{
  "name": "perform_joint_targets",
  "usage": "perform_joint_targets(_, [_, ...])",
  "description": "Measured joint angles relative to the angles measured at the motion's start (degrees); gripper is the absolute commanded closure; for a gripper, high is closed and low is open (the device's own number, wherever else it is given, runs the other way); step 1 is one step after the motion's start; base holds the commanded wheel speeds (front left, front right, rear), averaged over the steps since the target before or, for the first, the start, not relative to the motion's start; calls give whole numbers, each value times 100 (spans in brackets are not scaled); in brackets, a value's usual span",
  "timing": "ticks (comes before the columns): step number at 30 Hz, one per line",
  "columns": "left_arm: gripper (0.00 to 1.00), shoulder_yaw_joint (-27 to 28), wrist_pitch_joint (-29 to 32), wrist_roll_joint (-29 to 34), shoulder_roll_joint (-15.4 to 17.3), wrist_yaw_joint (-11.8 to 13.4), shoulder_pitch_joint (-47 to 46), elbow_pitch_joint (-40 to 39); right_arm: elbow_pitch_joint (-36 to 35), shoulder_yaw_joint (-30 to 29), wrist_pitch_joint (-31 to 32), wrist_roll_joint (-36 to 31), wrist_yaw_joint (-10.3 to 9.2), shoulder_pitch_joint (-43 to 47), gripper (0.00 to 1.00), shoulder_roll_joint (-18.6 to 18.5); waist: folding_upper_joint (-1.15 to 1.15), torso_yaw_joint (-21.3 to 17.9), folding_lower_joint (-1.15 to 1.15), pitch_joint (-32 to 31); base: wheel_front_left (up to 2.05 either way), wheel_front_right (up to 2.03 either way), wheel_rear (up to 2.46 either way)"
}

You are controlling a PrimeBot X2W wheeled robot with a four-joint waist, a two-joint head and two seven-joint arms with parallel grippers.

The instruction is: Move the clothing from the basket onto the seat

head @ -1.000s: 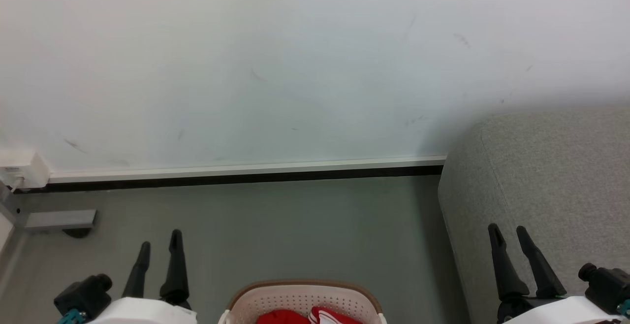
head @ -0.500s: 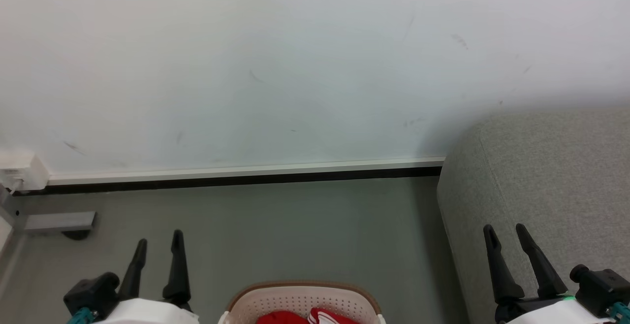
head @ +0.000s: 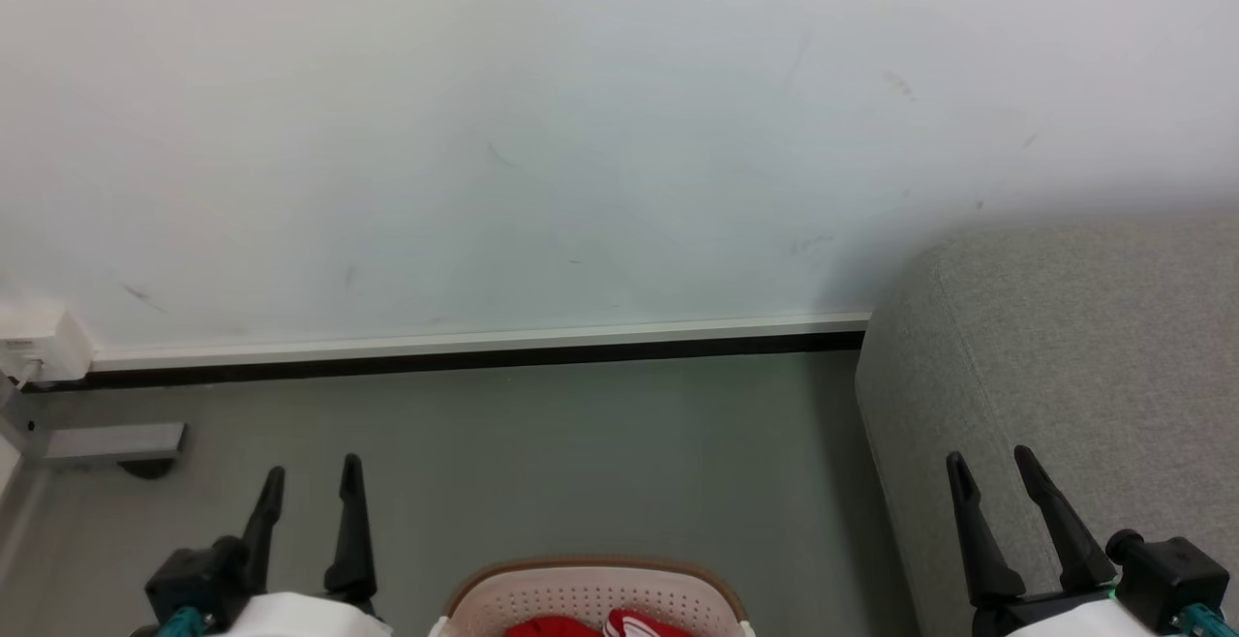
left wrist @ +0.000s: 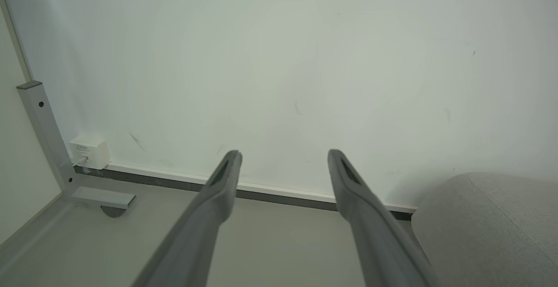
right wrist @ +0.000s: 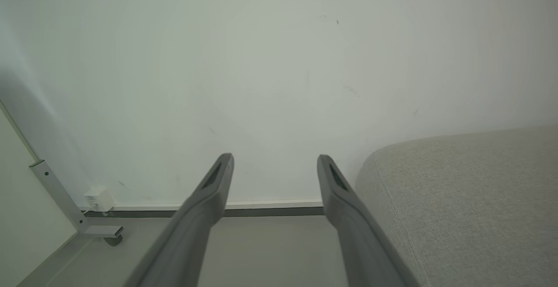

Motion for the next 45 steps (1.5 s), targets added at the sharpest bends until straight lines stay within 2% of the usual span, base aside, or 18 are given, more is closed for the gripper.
perform_joint_targets(30, [0,-4,-333,1247,4,107,35,13,90,131,-326,-1066,0,-20,0,1,0,-29,0,-103,0,0,0])
perform_joint_targets(45, [0,64,-333,1261,-19,101,42,43,68,109,-326,-1054,0,-28,0,5,0,-52,0,-81,0,0,0])
